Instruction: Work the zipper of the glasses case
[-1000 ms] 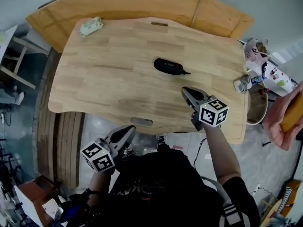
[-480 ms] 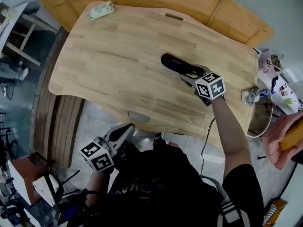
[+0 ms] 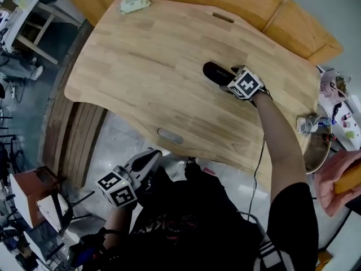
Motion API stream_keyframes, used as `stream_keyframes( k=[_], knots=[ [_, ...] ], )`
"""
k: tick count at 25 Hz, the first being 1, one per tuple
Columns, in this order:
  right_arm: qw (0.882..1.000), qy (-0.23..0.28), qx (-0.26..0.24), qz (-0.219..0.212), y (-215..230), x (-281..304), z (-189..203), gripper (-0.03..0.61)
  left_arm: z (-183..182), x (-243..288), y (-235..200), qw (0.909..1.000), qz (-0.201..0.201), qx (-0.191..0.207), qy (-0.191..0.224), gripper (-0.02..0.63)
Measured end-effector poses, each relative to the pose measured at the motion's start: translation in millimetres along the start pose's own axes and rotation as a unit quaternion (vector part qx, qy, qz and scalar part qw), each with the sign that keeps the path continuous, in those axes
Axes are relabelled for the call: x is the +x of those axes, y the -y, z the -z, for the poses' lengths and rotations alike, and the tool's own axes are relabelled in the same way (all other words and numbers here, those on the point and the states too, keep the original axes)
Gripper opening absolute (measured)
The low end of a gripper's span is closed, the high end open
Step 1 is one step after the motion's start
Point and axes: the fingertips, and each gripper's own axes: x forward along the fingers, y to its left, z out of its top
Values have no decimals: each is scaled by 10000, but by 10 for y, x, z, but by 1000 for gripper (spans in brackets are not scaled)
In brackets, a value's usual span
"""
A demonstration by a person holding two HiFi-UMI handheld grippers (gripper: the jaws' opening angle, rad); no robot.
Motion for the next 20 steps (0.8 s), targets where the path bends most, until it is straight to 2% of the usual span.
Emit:
stream_keyframes(
  k=[5, 11, 16, 20],
  knots=[
    [9985, -479, -253, -60, 22, 223, 73, 393, 27, -113, -69, 9996, -190, -161, 127, 11],
    [9973, -665, -316, 1, 36, 396, 115, 391, 71, -159, -111, 9989, -319, -294, 182, 11],
    [9980, -539, -324, 114, 35, 355, 86, 363, 81, -150, -124, 9989, -298, -330, 174, 11],
    [9998, -80, -101, -121, -92, 196, -84, 356, 58, -116, -113, 9993, -218, -272, 139, 11]
  ],
)
